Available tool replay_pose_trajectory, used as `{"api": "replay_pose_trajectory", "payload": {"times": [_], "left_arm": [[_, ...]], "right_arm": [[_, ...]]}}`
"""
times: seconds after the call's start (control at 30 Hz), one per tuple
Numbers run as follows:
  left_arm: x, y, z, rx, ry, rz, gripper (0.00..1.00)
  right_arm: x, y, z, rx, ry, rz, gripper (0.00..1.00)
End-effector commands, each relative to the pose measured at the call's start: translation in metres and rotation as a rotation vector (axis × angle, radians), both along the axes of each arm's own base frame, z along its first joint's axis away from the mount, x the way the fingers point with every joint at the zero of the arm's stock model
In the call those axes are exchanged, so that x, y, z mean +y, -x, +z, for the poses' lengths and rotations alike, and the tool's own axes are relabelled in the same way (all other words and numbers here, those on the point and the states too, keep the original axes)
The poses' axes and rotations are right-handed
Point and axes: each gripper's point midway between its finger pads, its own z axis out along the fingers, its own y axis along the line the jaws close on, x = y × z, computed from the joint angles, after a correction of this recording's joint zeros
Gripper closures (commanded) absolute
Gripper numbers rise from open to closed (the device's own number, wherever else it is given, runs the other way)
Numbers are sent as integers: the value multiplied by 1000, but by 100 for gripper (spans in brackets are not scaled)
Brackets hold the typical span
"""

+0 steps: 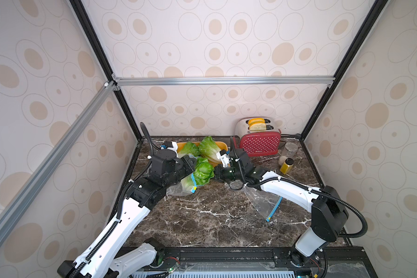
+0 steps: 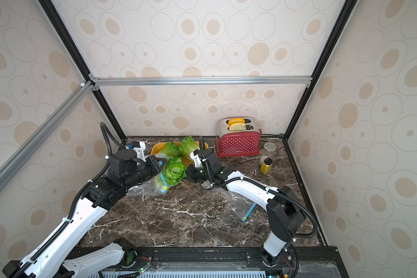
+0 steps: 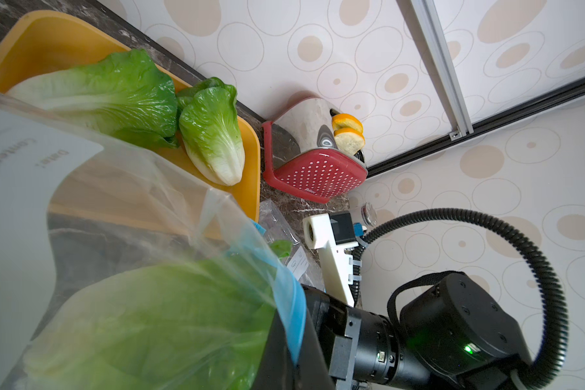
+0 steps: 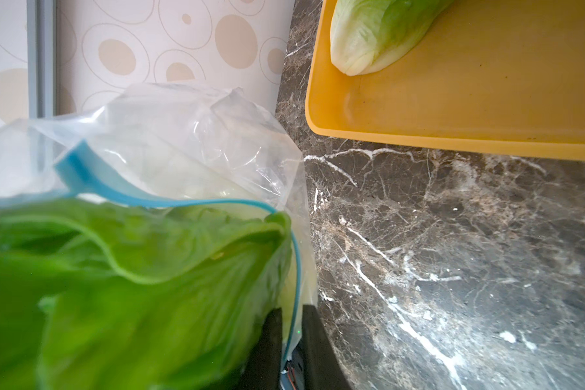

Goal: Put the chinese cabbages into a zipper bag and zip it
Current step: Adjust the zipper food storage bag at the center of the board.

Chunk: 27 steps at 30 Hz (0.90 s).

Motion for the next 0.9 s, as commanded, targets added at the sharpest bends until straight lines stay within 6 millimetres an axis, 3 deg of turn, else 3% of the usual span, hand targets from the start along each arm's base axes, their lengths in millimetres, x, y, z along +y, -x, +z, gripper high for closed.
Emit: {"api": "replay_pose_trajectory", "payload": {"times": [0.0,0.1,0.2,0.37,0.6,0.7,0.87], "left_arm": [[7,-4,21,-63,53,50,100],[3,-4,21,-60,71,38,100],[0,-4,18,-55,78,25,100],[1,2,3,-5,5,-5,100],[21,26,-9,60,-122,-8,100],[22,25,0,37,-114,3,100],[20,19,24,-8,-93,6,100]], "right_arm": [[-2,7,-10,39,27,-1,81],[-1,6,-4,25,-2,-8,87],[1,7,3,26,-19,1,100],[-18,13,24,-21,18,-37,100],[-67,40,92,-146,78,-86,100],[-74,47,109,-177,97,-71,100],[-74,62,160,-258,56,-24,100]]}}
